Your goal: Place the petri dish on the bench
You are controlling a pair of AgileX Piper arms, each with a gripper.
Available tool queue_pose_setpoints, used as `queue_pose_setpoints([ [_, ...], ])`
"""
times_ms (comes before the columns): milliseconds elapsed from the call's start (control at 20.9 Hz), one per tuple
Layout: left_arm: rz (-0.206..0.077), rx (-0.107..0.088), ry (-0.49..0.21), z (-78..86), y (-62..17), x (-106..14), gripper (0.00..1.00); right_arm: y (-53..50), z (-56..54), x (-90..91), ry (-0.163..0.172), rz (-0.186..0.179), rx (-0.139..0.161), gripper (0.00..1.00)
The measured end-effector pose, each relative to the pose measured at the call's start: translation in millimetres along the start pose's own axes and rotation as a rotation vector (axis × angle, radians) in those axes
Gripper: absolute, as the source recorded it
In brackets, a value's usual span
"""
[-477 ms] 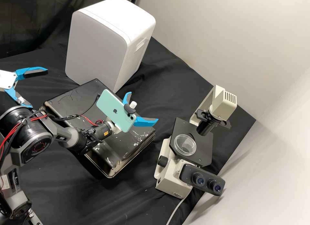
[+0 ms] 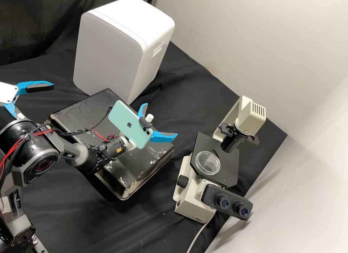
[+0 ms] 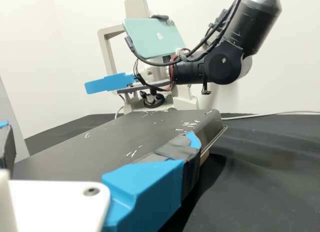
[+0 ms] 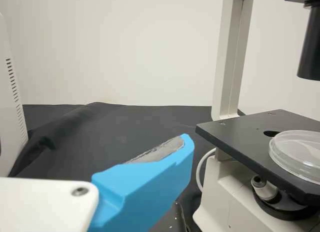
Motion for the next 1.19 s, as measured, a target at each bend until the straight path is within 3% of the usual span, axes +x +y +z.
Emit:
queue_pose_setpoints([
  [239,-0.012,-0.005,0.001,-0.5,-2.2,0.7,1.00,7.7,20.1,-8.1,-0.070,0.023,0.032,1.00],
  [334,-0.017,-0.007,-0.001,-0.3,-3.0,1.1,1.00,13.0,28.4,-11.6,-0.081,0.044,0.039,1.00],
  [477,-0.021,-0.009,-0.003,-0.1,-3.8,1.4,1.00,20.0,40.4,-14.4,-0.094,0.069,0.027,1.00],
  [668,-0.026,-0.012,-0.020,2.9,-4.8,2.3,1.00,27.8,60.1,-16.2,-0.149,0.083,0.016,1.00],
  [955,-0.034,-0.015,-0.035,5.3,-6.2,3.1,1.00,40.6,77.0,-17.1,-0.197,0.126,0.013,1.00],
  [1194,-0.035,-0.023,-0.030,5.6,-6.6,3.7,1.00,46.3,84.1,-8.7,-0.207,0.145,0.012,1.00],
])
